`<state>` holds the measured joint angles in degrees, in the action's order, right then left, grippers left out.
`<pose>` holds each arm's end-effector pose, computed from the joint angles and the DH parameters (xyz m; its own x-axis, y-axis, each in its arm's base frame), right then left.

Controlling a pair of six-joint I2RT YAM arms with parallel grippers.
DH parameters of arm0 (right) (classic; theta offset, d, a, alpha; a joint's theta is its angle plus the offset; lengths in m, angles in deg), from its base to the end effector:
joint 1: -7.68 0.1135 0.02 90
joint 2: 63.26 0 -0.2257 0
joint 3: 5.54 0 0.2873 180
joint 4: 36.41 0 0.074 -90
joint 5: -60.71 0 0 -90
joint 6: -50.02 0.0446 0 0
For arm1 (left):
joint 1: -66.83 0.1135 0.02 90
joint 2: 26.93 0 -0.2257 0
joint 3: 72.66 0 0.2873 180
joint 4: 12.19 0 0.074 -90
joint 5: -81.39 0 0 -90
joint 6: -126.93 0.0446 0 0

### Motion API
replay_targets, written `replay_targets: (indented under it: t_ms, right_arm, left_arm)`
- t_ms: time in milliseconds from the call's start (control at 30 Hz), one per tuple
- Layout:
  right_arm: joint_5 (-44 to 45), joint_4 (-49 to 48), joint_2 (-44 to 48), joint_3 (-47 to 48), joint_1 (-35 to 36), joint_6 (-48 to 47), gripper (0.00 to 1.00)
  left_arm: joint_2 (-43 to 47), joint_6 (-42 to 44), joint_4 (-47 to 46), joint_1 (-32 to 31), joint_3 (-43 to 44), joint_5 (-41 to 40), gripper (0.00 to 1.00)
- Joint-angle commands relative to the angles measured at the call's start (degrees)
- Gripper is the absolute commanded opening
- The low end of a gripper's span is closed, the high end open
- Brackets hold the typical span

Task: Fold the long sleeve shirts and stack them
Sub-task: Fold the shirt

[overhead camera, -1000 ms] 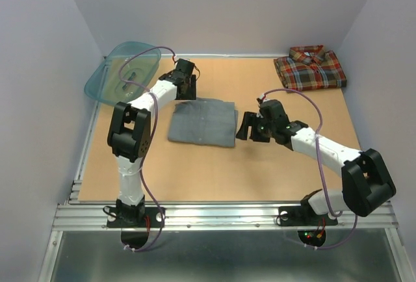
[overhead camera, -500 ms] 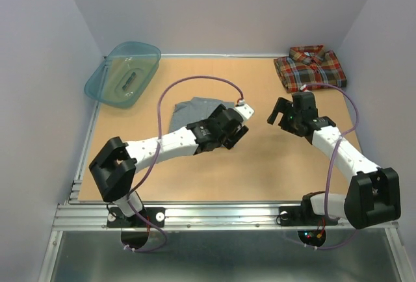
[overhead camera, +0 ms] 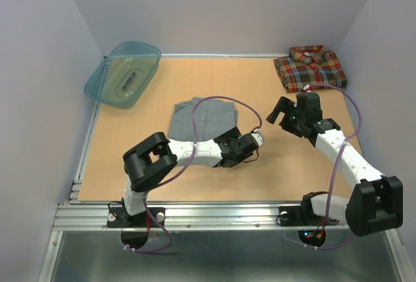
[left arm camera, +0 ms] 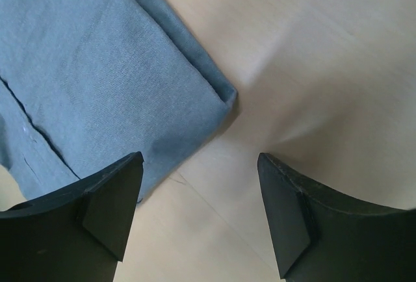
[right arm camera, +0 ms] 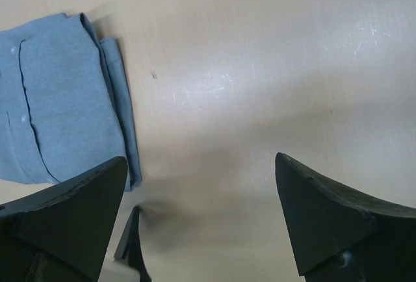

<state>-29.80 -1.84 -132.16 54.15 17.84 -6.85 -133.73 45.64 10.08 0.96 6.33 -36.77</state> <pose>0.3031 0.0547 0.1960 -0.6702 0.4351 -0.6013 0.2192 0.8900 0.3998 0.1877 -0.3675 0.1086 -0.2068 0.7883 -0.5795 0.7204 0.5235 0.4549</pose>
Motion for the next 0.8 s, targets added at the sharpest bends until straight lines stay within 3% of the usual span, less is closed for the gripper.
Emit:
replay_targets:
  t_ms: [0,167,233,267,467,567,767]
  right_arm:
    - [-1.33,-0.02,2.55,-2.02,-0.66,0.8,1.0]
    - [-2.56,-0.2,2.99,-2.9,-0.66,1.59,1.0]
    - [-3.35,-0.72,3.16,-3.43,-0.75,2.38,1.0]
    - [-4.66,-1.07,3.07,-3.52,-0.75,2.73,1.0]
    - [-15.29,-7.83,0.09,-5.27,-0.75,8.0,1.0]
    - [-18.46,-13.9,-2.02,-6.59,-0.84,13.18,1.0]
    - [-24.87,-26.81,-6.59,-8.35,-0.92,21.97,1.0]
  left_arm:
    - [-1.74,0.17,-2.83,-0.14,1.79,-5.93,0.8]
    - [-5.25,0.7,-3.98,-0.05,2.58,-8.66,0.67]
    - [-5.43,-0.44,-4.06,-0.05,2.76,-9.72,0.55]
    - [-5.17,-0.97,-4.15,-0.05,2.59,-9.72,0.43]
    - [-0.96,-4.4,-6.7,0.12,-0.05,-10.25,0.06]
    - [2.29,-7.29,-8.11,0.82,-2.68,-8.76,0.01]
    - [6.95,-11.43,-9.07,1.53,-7.17,-7.0,0.0]
